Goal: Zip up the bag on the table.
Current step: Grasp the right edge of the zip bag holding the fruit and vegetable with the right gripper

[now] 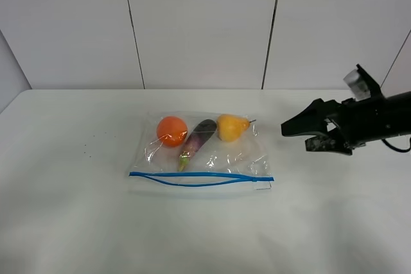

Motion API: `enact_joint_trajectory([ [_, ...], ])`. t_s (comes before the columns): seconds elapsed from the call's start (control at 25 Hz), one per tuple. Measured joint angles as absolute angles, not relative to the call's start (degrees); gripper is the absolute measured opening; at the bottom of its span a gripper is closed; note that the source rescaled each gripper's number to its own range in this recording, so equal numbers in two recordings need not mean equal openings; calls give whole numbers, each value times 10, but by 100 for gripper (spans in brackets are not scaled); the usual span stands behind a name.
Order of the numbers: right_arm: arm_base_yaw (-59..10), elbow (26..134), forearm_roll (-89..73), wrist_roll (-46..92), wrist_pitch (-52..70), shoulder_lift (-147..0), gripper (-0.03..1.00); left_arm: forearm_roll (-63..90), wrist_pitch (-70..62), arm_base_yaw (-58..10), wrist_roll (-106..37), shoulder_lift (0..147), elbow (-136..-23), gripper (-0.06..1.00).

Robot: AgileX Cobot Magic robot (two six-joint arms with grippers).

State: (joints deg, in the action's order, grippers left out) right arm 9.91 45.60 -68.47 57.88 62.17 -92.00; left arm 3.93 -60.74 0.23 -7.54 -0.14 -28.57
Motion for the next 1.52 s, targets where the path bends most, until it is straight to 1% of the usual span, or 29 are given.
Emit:
enact_joint_trajectory([
  [0.08, 131, 458, -724, 629, 669, -988, 100, 39, -607, 2, -75, -1, -286, 100],
  [0.2, 156, 478, -737, 671, 685, -1068, 100, 39, -607, 2, -75, -1, -286, 100],
  [0.36, 143, 522, -711, 681, 687, -1142, 100, 39, -607, 2, -75, -1, -286, 100],
  [0.6, 102, 590, -687, 672, 690, -1201, 100, 39, -607, 2, -75, -1, -286, 100],
  [0.76, 89, 611, -689, 666, 690, -1217, 100, 39, -607, 2, -75, -1, -286, 100],
  [1.52, 89, 615, -702, 657, 690, -1234, 100, 39, -607, 2, -75, -1, -286, 100],
])
